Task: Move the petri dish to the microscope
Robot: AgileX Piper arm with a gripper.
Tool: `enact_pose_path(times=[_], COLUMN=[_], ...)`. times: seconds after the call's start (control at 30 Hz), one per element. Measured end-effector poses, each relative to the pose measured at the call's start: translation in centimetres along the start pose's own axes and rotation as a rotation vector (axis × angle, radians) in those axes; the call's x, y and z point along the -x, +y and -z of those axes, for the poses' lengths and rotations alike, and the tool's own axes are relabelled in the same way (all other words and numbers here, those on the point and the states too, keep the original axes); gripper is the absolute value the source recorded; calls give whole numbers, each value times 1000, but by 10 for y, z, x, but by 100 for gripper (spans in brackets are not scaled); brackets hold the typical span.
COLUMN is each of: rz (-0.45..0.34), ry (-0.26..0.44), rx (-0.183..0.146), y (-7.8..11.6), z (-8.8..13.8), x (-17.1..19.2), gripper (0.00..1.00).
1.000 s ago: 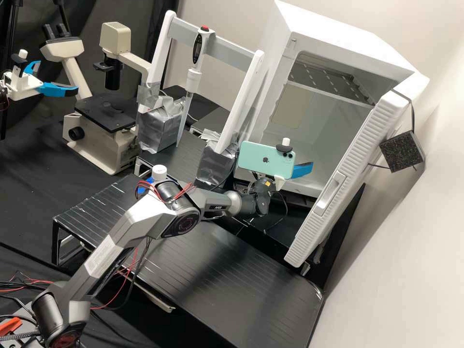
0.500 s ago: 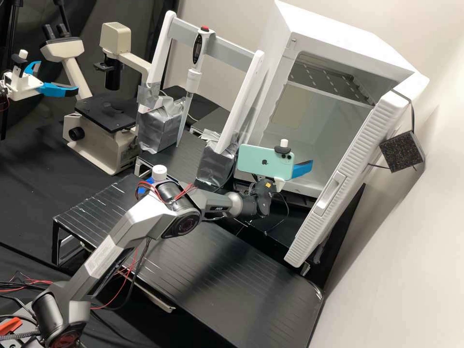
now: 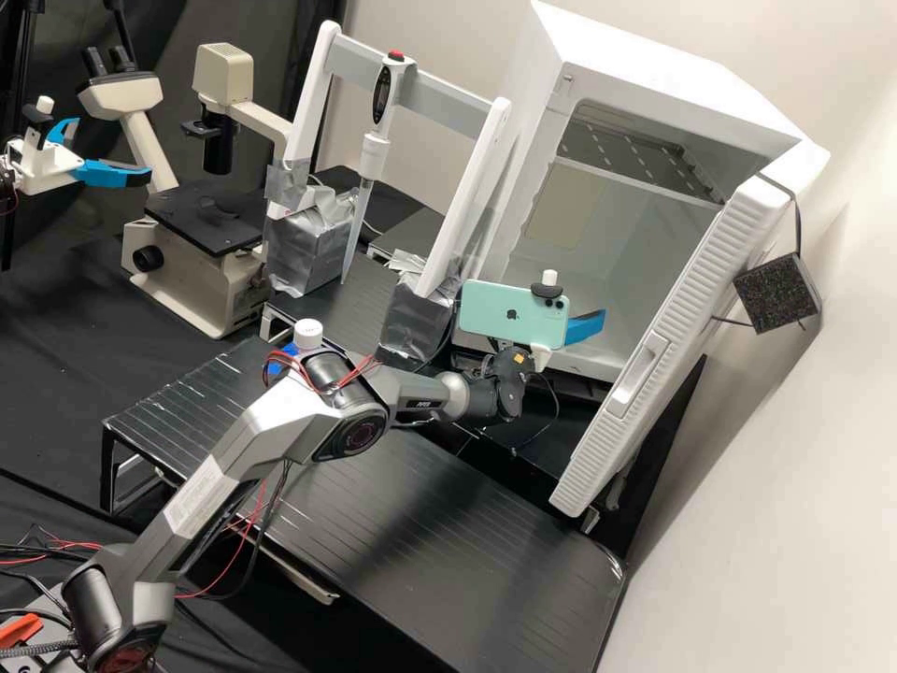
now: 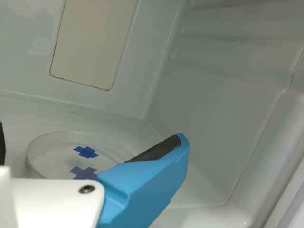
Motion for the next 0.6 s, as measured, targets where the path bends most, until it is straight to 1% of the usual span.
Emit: enact_pose_path(times=[0.07,0.13,0.23,0.3,0.4,0.6], rz=[-7,-17,-27,-35,-54,-46], ry=[0,5,7,3,-1,-6], rx=[-15,-40,-62,-70,-71,-72], y=[0,-1,-1,2,11,10], z=[-1,-5,-8,-8,-5,-3], x=[1,3,7,11,17,18], gripper=[100,100,100,100,100,100])
